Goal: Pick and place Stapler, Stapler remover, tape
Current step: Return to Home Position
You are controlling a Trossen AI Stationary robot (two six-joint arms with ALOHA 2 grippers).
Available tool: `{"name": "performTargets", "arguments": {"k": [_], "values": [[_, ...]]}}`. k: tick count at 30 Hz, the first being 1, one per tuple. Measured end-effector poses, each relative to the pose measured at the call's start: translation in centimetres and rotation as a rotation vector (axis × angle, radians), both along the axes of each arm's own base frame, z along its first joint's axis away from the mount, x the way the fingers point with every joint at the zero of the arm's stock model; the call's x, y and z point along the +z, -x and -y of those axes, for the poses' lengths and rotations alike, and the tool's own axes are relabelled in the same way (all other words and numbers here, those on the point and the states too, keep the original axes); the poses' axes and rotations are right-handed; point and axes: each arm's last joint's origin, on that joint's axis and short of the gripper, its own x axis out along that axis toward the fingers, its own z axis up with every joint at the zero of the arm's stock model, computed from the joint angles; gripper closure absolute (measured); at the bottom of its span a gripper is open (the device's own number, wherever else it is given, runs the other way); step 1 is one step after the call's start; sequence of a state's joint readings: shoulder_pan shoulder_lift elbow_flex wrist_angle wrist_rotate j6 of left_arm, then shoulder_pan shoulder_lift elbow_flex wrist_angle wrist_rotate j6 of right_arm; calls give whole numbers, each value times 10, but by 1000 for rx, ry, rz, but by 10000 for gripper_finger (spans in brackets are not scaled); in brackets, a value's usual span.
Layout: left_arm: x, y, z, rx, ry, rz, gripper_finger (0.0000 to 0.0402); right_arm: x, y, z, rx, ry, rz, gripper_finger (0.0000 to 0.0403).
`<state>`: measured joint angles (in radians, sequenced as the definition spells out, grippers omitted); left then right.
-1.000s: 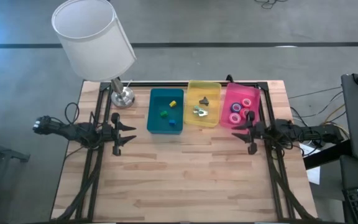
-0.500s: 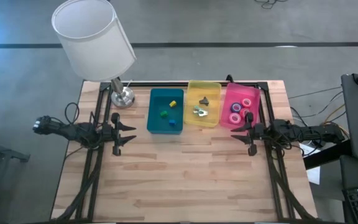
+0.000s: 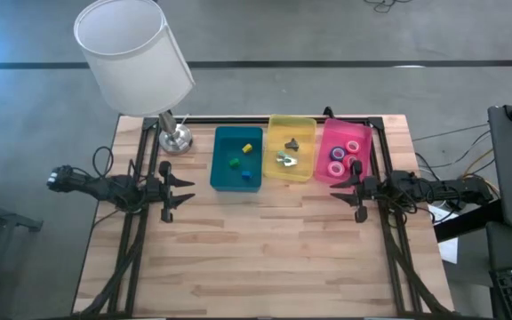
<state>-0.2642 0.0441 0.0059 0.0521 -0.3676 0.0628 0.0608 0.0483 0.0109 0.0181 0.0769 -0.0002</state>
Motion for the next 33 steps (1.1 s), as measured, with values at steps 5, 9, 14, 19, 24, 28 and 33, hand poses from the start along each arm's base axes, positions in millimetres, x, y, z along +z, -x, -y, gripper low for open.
{"name": "performTargets", "arguments": {"k": [5, 9, 14, 19, 24, 28, 33], "values": [[0, 0, 0, 0, 0, 0, 241, 0, 0, 0, 0, 0, 0, 306], [0, 0, 0, 0, 0, 0, 241, 0, 0, 0, 0, 0, 0, 313], [0, 0, 0, 0, 0, 0, 241, 0, 0, 0, 0, 0, 1, 320], [0, 0, 0, 0, 0, 0, 241, 0, 0, 0, 0, 0, 1, 320], [0, 0, 0, 0, 0, 0, 241, 0, 0, 0, 0, 0, 1, 312], [0, 0, 0, 0, 0, 0, 241, 0, 0, 0, 0, 0, 1, 306], [0, 0, 0, 0, 0, 0, 241, 0, 0, 0, 0, 0, 1, 302]]}}
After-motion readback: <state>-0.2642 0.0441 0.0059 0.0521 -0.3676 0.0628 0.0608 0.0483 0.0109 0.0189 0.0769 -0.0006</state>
